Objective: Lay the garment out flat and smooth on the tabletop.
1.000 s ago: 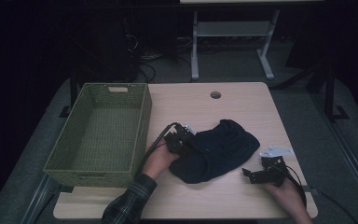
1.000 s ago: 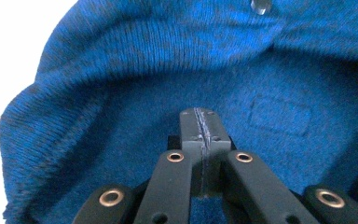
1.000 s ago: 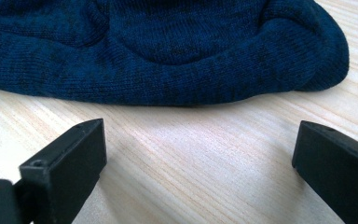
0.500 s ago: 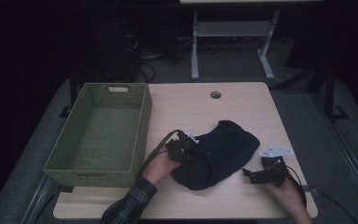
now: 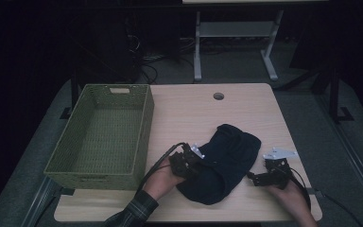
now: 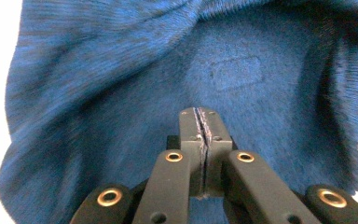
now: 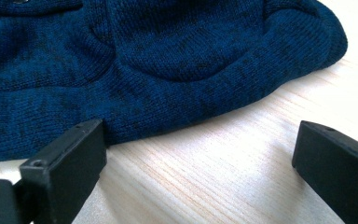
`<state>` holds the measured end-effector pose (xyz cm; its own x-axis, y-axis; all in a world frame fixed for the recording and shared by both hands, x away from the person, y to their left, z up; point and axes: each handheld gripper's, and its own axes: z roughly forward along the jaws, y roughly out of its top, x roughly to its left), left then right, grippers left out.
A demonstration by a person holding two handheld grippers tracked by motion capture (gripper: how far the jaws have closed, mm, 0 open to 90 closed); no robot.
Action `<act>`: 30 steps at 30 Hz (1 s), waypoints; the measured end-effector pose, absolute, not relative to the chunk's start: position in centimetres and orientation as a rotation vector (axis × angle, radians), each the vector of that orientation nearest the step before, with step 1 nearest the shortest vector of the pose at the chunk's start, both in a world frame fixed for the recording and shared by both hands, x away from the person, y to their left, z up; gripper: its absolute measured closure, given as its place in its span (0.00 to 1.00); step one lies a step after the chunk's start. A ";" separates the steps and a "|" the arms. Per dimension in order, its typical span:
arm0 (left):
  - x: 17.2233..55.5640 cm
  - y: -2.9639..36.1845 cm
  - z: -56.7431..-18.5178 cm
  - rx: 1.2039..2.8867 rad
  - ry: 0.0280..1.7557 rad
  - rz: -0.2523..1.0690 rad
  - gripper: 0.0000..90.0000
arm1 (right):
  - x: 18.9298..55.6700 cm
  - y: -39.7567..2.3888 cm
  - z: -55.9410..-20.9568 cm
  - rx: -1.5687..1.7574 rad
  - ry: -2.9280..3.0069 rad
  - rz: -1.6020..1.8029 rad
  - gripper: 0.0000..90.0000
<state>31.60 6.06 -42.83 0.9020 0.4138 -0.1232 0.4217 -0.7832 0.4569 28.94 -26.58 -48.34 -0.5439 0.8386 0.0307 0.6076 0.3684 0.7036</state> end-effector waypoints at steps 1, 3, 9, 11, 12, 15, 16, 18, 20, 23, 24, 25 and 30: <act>31.4 6.4 -42.5 2.569 0.611 -0.010 0.99 | 28.9 -26.6 -48.3 1.269 2.302 0.970 0.03; 30.8 7.0 -42.3 2.563 0.618 -0.002 0.99 | 28.9 -26.6 -48.3 1.267 2.305 0.970 0.03; 29.9 8.1 -43.3 2.581 0.644 -0.004 0.98 | 28.8 -26.9 -48.0 1.255 2.329 0.955 0.08; 29.9 8.2 -43.7 2.582 0.651 0.000 0.98 | 28.7 -27.2 -47.6 1.252 2.319 0.955 0.13; 29.9 8.2 -43.9 2.582 0.651 -0.001 0.98 | 28.7 -27.4 -47.2 1.247 2.308 0.959 0.15; 30.1 8.2 -44.2 2.580 0.658 -0.010 0.98 | 28.8 -28.0 -46.0 1.267 2.259 0.992 0.17; 30.1 8.1 -44.3 2.583 0.660 -0.012 0.98 | 28.9 -28.1 -45.5 1.279 2.252 1.013 0.19; 30.1 8.1 -44.5 2.576 0.662 -0.006 0.98 | 29.1 -28.1 -44.6 1.265 2.246 1.047 0.23; 30.0 8.1 -44.5 2.581 0.656 0.000 0.98 | 29.6 -28.0 -43.6 1.264 2.241 1.067 0.25; 30.1 8.2 -44.6 2.569 0.665 -0.010 0.98 | 30.8 -27.6 -42.2 1.242 2.254 1.087 0.32; 30.2 8.3 -44.6 2.567 0.661 -0.018 0.98 | 31.3 -27.3 -41.8 1.236 2.257 1.092 0.34; 30.3 8.4 -44.6 2.566 0.657 -0.017 0.98 | 31.9 -27.0 -41.5 1.225 2.256 1.087 0.35; 30.4 8.5 -44.6 2.557 0.660 -0.030 0.99 | 35.0 -25.3 -40.1 1.186 2.278 1.025 0.44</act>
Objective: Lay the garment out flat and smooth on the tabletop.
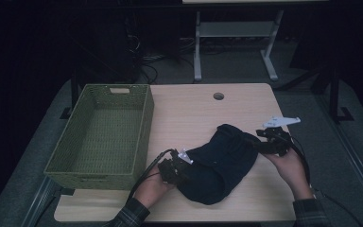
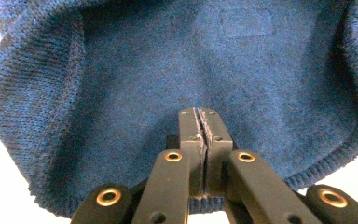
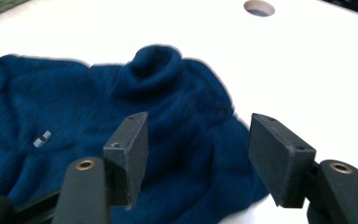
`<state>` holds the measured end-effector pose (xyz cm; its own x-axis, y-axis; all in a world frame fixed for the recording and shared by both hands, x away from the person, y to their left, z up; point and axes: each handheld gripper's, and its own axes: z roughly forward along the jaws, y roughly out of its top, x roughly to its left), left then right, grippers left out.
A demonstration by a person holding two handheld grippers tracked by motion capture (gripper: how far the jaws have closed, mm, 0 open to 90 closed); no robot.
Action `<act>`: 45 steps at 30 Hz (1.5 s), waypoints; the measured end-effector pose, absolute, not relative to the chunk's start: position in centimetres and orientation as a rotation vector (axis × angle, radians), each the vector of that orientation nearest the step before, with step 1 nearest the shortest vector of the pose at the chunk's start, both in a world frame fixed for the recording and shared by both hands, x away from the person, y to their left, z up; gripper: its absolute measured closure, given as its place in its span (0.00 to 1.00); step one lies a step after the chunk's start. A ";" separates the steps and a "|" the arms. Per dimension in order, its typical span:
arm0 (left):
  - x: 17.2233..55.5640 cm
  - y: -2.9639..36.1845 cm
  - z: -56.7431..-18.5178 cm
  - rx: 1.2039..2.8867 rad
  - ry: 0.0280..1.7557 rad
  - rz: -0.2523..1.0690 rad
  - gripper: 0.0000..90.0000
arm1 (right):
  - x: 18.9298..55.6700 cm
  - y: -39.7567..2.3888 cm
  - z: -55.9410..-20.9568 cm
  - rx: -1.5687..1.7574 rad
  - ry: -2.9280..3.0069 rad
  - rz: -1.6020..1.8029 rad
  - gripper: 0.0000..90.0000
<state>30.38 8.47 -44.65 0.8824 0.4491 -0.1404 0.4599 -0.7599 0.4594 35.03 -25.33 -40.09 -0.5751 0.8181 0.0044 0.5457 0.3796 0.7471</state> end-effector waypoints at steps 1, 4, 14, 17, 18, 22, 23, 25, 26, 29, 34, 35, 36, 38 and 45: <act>30.4 8.5 -44.7 2.555 0.662 -0.032 0.99 | 35.6 -25.1 -39.8 1.183 2.284 1.027 0.48; 30.4 8.5 -44.6 2.556 0.662 -0.032 0.99 | 37.7 -24.5 -39.6 1.164 2.295 1.038 0.55; 30.4 8.4 -44.6 2.557 0.671 -0.037 0.99 | 44.7 -23.1 -42.4 1.161 2.384 1.018 0.67; 30.4 8.5 -44.6 2.559 0.668 -0.042 0.99 | 45.8 -22.6 -43.0 1.151 2.405 1.005 0.67; 30.4 8.5 -44.6 2.560 0.669 -0.042 0.99 | 46.0 -22.5 -43.1 1.139 2.404 1.004 0.68; 30.5 8.5 -44.6 2.558 0.674 -0.052 0.99 | 46.8 -22.0 -43.6 1.143 2.440 0.986 0.67; 30.5 8.5 -44.6 2.556 0.676 -0.051 0.99 | 47.0 -21.9 -43.7 1.159 2.444 0.982 0.67; 30.5 8.5 -44.6 2.560 0.672 -0.045 0.99 | 47.2 -21.8 -44.1 1.175 2.457 0.991 0.67; 30.4 8.4 -44.6 2.556 0.678 -0.043 0.99 | 47.3 -21.8 -44.3 1.182 2.468 0.991 0.67; 30.4 8.3 -44.6 2.563 0.672 -0.035 0.99 | 47.5 -21.5 -45.2 1.190 2.511 0.978 0.67; 30.3 8.3 -44.6 2.565 0.673 -0.032 0.99 | 47.4 -21.4 -45.9 1.193 2.543 0.981 0.74; 30.3 8.3 -44.6 2.566 0.673 -0.031 0.99 | 47.4 -21.3 -45.9 1.189 2.551 0.977 0.77; 30.3 8.3 -44.5 2.569 0.673 -0.028 0.99 | 47.3 -21.3 -46.0 1.185 2.556 0.977 0.80; 30.3 8.2 -44.5 2.571 0.673 -0.028 0.99 | 47.3 -21.2 -46.1 1.177 2.569 0.980 0.90; 30.3 8.2 -44.5 2.568 0.685 -0.027 0.99 | 47.0 -21.0 -45.3 1.147 2.513 0.946 0.97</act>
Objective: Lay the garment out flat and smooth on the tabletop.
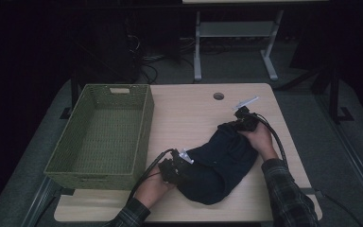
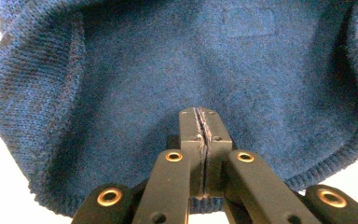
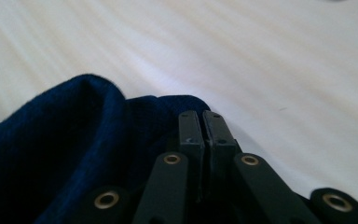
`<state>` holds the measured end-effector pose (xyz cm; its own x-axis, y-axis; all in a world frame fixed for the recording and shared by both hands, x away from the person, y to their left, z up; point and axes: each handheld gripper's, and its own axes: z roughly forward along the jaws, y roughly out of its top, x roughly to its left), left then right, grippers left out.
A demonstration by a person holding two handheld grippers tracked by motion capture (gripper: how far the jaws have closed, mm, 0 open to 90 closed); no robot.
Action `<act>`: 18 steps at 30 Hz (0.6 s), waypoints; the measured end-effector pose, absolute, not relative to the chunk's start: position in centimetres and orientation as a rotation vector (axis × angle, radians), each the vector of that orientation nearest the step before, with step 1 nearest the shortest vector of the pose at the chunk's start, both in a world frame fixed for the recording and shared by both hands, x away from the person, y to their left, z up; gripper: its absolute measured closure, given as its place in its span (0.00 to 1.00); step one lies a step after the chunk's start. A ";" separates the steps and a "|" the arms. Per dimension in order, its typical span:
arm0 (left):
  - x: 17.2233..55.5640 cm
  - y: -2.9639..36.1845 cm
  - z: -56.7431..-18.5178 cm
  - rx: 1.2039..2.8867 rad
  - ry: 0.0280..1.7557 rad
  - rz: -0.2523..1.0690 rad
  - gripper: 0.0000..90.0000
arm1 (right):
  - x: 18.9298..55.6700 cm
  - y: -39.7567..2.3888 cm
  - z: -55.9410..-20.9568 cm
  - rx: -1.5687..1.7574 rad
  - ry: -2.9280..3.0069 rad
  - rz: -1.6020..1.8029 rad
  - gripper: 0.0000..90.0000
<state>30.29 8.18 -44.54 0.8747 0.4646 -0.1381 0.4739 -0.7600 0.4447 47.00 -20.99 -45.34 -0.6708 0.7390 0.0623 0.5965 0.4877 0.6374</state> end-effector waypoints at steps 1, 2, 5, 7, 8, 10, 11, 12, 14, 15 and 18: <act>30.3 8.2 -44.5 2.568 0.685 -0.024 0.99 | 47.1 -21.2 -45.0 1.147 2.486 0.952 0.97; 30.3 8.2 -44.6 2.567 0.688 -0.024 0.99 | 47.1 -21.4 -44.7 1.150 2.461 0.949 0.97; 30.3 8.2 -44.5 2.571 0.686 -0.030 0.99 | 47.5 -22.0 -43.8 1.168 2.382 0.939 0.97; 30.3 8.2 -44.5 2.572 0.688 -0.030 0.99 | 47.9 -22.5 -43.6 1.182 2.345 0.939 0.97; 30.3 8.2 -44.5 2.575 0.688 -0.029 0.99 | 48.1 -22.7 -43.6 1.197 2.345 0.931 0.97; 30.3 8.2 -44.5 2.576 0.685 -0.024 0.99 | 48.5 -23.0 -43.9 1.215 2.350 0.908 0.97; 30.2 8.2 -44.5 2.569 0.689 -0.024 0.99 | 48.8 -23.1 -44.1 1.222 2.349 0.899 0.97; 30.3 8.2 -44.5 2.570 0.688 -0.024 0.99 | 49.0 -23.2 -44.2 1.237 2.349 0.882 0.97; 30.3 8.2 -44.5 2.571 0.688 -0.025 1.00 | 49.4 -23.3 -44.7 1.256 2.346 0.867 0.97; 30.3 8.2 -44.5 2.570 0.688 -0.025 1.00 | 49.6 -23.3 -44.9 1.263 2.344 0.853 0.97; 30.3 8.1 -44.5 2.570 0.686 -0.025 1.00 | 50.1 -23.3 -45.9 1.295 2.353 0.822 0.97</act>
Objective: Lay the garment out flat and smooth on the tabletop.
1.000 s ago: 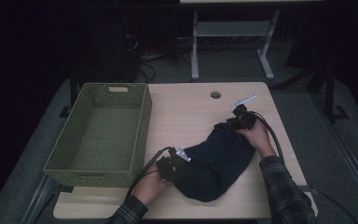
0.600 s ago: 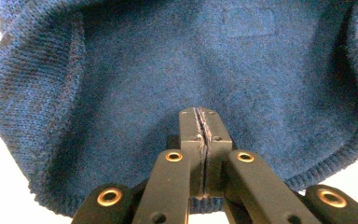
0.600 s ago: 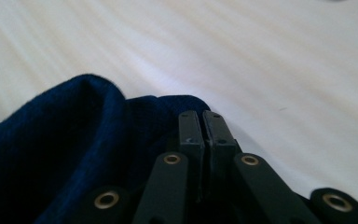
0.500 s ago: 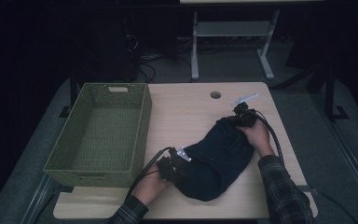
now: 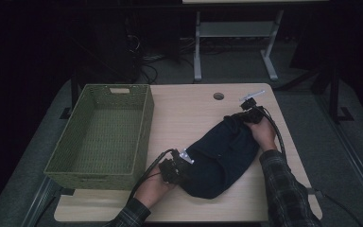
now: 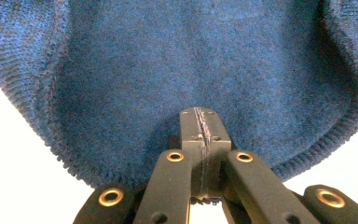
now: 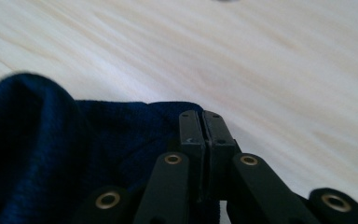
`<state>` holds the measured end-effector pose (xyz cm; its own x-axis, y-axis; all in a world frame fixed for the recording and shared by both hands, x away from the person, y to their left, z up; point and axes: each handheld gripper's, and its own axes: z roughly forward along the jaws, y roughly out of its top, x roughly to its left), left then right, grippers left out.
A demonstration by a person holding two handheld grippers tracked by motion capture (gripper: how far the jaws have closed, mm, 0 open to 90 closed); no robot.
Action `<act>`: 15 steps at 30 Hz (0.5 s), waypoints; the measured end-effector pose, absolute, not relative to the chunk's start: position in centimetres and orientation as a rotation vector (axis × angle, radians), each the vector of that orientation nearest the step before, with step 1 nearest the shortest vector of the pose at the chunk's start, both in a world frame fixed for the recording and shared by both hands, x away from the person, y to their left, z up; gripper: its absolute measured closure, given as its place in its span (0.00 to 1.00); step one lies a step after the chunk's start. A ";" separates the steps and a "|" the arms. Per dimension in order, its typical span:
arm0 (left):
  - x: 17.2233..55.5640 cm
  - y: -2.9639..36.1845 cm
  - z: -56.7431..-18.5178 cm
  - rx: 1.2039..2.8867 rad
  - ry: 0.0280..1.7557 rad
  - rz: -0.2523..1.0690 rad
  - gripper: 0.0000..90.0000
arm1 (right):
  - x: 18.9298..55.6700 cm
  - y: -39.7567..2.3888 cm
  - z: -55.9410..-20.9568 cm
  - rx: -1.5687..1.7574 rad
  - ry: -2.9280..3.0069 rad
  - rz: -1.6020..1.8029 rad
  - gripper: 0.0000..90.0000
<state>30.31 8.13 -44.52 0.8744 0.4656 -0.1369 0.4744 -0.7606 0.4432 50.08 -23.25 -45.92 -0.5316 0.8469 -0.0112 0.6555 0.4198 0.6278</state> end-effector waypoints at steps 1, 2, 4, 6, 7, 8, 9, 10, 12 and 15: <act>30.3 8.1 -44.5 2.569 0.686 -0.026 1.00 | 50.1 -23.3 -46.1 1.301 2.341 0.845 0.97; 30.3 8.1 -44.5 2.569 0.686 -0.028 1.00 | 50.1 -23.3 -46.0 1.315 2.342 0.855 0.96; 30.4 8.2 -44.5 2.569 0.685 -0.032 1.00 | 50.0 -23.2 -45.8 1.292 2.347 0.857 0.91; 30.4 8.2 -44.5 2.567 0.685 -0.036 1.00 | 49.6 -23.3 -45.0 1.281 2.338 0.901 0.81; 30.4 8.2 -44.5 2.570 0.684 -0.037 1.00 | 49.4 -23.4 -44.5 1.272 2.323 0.912 0.80; 30.5 8.2 -44.5 2.567 0.688 -0.043 1.00 | 49.1 -23.5 -43.9 1.259 2.315 0.918 0.78; 30.5 8.2 -44.5 2.568 0.686 -0.044 1.00 | 48.7 -23.6 -43.3 1.260 2.305 0.940 0.75; 30.5 8.3 -44.6 2.567 0.686 -0.045 1.00 | 48.4 -23.8 -42.8 1.256 2.299 0.962 0.73; 30.5 8.3 -44.6 2.565 0.689 -0.047 1.00 | 47.6 -24.1 -41.8 1.265 2.293 0.971 0.73; 30.5 8.2 -44.6 2.563 0.685 -0.039 1.00 | 45.8 -24.7 -40.6 1.257 2.283 0.996 0.77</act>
<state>30.47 8.24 -44.58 0.8741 0.4626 -0.1479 0.4765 -0.7578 0.4457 45.76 -24.69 -40.65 -0.5452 0.8377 0.0303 0.5920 0.3592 0.7215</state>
